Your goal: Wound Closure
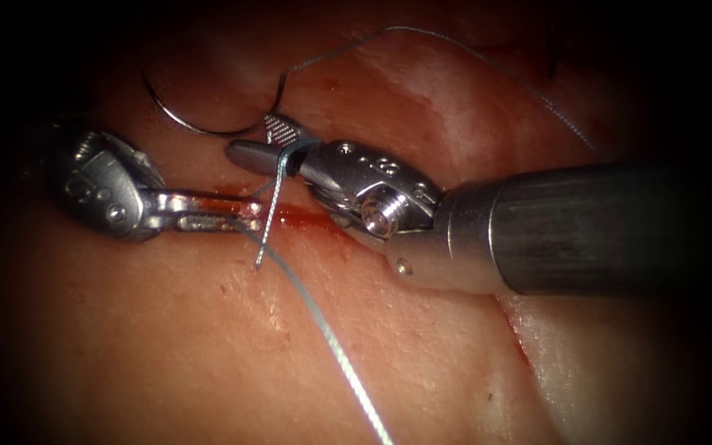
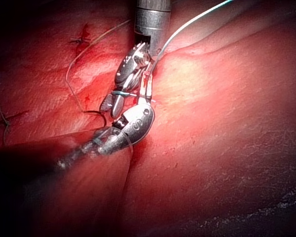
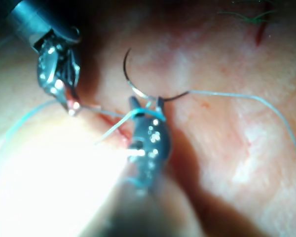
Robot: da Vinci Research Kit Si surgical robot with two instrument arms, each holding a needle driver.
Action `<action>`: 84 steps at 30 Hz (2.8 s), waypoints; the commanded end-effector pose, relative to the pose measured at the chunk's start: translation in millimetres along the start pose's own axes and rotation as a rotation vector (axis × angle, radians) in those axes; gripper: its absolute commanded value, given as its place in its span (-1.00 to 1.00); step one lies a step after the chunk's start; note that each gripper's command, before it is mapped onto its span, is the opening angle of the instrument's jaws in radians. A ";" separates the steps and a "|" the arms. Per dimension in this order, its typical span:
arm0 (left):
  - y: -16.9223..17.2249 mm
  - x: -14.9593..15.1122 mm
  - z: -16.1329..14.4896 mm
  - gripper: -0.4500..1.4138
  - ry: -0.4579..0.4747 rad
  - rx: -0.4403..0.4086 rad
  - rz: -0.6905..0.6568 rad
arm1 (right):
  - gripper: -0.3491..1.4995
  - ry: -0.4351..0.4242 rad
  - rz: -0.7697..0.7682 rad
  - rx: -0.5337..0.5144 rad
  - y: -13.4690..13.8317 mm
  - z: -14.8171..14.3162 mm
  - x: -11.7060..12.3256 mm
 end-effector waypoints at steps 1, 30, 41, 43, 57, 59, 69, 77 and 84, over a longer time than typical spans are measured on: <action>0.1 -0.7 0.4 -1.00 0.002 -0.001 0.001 | -0.22 -0.008 0.004 0.014 -0.3 0.7 -1.0; -4.5 -3.0 -3.2 -1.00 -0.085 0.036 -0.081 | -1.00 -0.088 -0.005 0.164 -5.6 -3.1 0.1; -7.4 -7.6 -4.5 -1.00 -0.143 0.019 -0.149 | -1.00 -0.101 -0.038 0.171 -5.6 -4.3 -0.1; -8.3 -7.9 -4.5 -1.00 -0.146 0.019 -0.157 | -1.00 -0.106 -0.047 0.170 -5.6 -4.6 -0.3; -18.3 -11.1 -2.2 -1.00 -0.180 0.063 -0.189 | -1.00 -0.129 -0.180 0.001 -10.9 -5.8 -1.8; -19.1 -11.5 -1.7 -1.00 -0.182 0.067 -0.190 | -1.00 -0.139 -0.227 -0.003 -12.4 -6.2 -2.0; -22.4 -13.0 -0.9 -1.00 -0.190 0.086 -0.202 | -1.00 -0.165 -0.336 -0.105 -15.2 -7.4 -3.2; -24.5 -14.0 -0.5 -1.00 -0.213 0.128 -0.211 | -1.00 -0.179 -0.373 -0.115 -15.8 -7.8 -4.2; -26.7 -14.9 -0.2 -1.00 -0.234 0.167 -0.210 | -1.00 -0.188 -0.377 -0.109 -15.6 -8.6 -4.5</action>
